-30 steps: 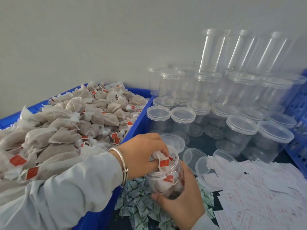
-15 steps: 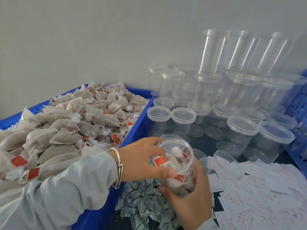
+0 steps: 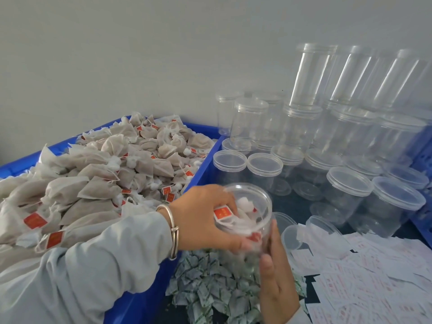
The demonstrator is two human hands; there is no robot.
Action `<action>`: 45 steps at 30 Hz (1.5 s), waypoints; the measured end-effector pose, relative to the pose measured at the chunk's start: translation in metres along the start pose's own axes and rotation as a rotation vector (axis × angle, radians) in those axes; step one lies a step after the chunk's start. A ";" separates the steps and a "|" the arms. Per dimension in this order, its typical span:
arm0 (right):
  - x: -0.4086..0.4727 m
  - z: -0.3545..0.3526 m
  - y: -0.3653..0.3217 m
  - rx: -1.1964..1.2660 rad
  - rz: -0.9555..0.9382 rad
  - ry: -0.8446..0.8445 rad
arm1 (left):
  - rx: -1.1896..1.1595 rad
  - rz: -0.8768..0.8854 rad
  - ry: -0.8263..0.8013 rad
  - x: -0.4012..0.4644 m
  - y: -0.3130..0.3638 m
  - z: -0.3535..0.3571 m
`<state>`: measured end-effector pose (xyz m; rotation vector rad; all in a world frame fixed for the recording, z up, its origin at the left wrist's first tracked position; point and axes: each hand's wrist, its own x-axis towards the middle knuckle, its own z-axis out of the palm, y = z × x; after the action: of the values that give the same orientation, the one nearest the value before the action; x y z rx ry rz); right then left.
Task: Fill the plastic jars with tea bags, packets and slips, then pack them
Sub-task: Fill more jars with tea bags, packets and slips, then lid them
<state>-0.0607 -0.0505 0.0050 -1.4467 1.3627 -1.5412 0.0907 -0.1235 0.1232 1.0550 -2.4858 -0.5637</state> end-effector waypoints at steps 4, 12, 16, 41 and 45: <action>0.003 -0.004 0.011 -0.406 0.040 -0.133 | -0.101 -0.093 0.301 0.001 -0.002 -0.011; 0.005 -0.001 0.019 -1.005 -0.416 -0.348 | -0.106 -0.227 0.406 0.004 -0.008 -0.008; 0.010 -0.002 0.019 -0.935 -0.418 -0.321 | -0.044 -0.205 0.290 0.005 -0.007 0.001; 0.008 -0.023 -0.014 -0.363 -0.508 0.616 | -0.007 -0.077 -0.051 0.001 0.001 0.028; 0.008 -0.028 -0.021 -0.328 -0.610 0.660 | 0.006 -0.039 -0.092 0.001 -0.002 0.030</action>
<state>-0.0851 -0.0448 0.0312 -1.7402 1.6917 -2.4345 0.0764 -0.1195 0.0967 1.1055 -2.5521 -0.6296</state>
